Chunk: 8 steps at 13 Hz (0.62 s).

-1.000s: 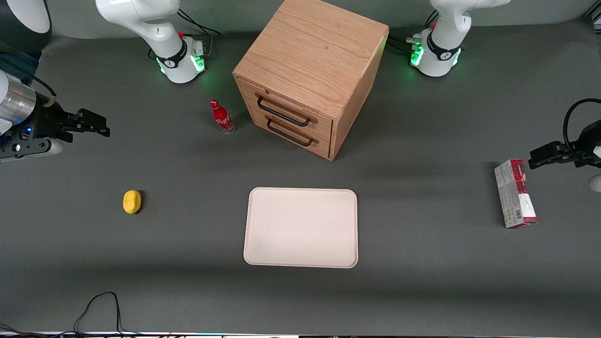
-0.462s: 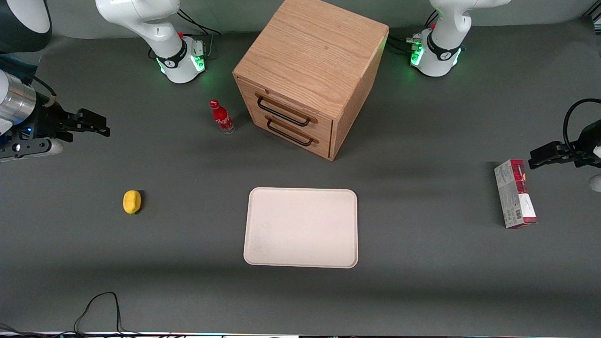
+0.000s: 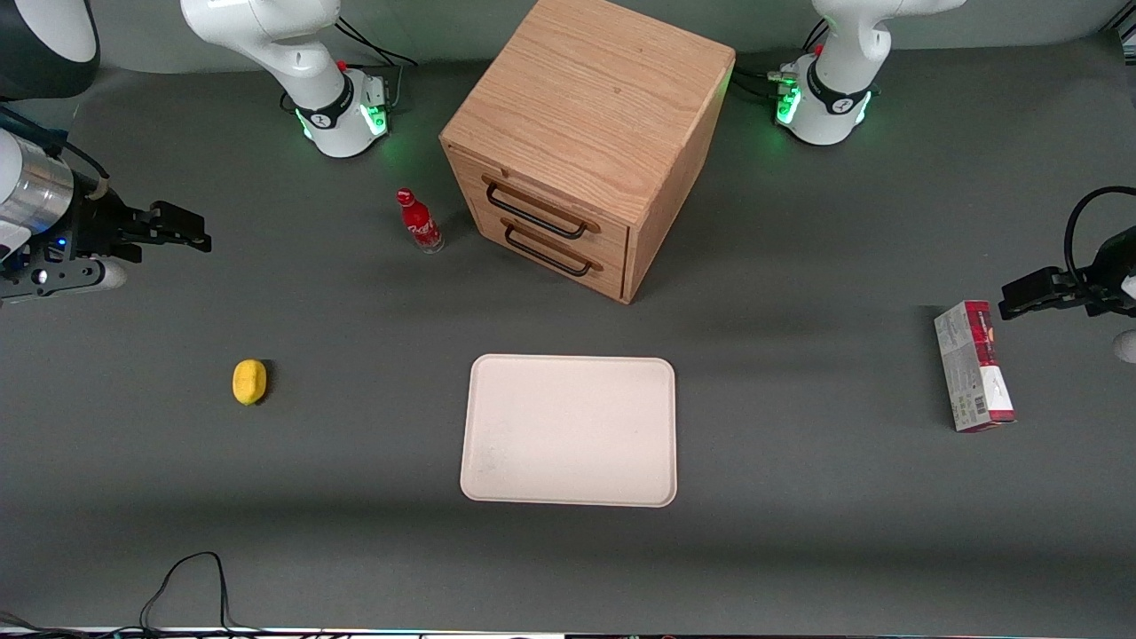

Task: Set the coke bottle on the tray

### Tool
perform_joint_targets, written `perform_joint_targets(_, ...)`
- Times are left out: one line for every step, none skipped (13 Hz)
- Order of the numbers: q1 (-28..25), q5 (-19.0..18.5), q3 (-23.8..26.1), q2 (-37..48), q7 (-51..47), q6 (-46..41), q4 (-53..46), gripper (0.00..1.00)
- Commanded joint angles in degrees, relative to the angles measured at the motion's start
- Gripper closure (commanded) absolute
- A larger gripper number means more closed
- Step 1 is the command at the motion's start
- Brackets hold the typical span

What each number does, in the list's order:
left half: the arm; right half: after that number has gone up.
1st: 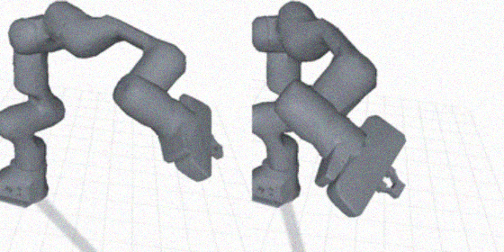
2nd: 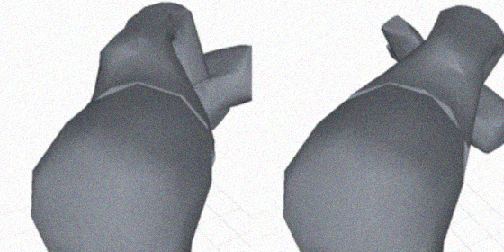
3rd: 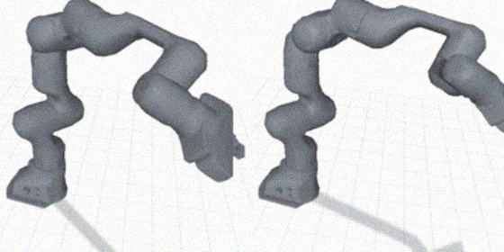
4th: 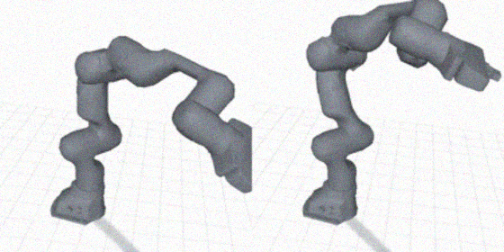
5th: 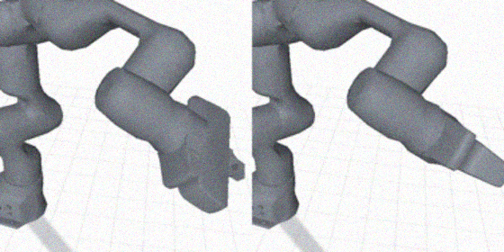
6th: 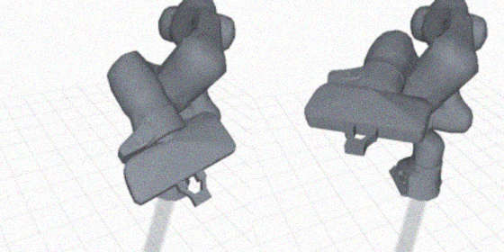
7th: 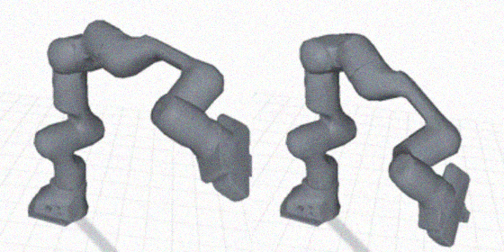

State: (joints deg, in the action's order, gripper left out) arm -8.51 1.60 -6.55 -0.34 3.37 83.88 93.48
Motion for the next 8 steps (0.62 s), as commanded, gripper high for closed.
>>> perform_joint_targets(-1.9,-0.2,-0.2,0.1,-2.0,-1.7,-0.9,0.00)
perform_joint_targets(-3.9,-0.2,-0.2,0.3,-3.4,-2.1,-0.8,0.00)
perform_joint_targets(-5.7,-0.2,-0.2,0.3,-5.9,-2.4,-0.8,0.00)
perform_joint_targets(-7.9,-0.2,-0.2,0.3,-8.4,-2.4,-0.8,0.00)
perform_joint_targets(-10.8,-0.1,-0.2,0.6,-10.4,-2.4,-0.7,0.00)
perform_joint_targets(-13.1,0.2,-0.2,0.8,-13.2,-2.4,-0.6,0.00)
perform_joint_targets(-15.2,2.0,-0.2,1.1,-16.3,-2.5,-0.3,0.00)
perform_joint_targets(-17.1,3.3,-0.2,1.6,-18.9,-2.5,0.3,0.00)
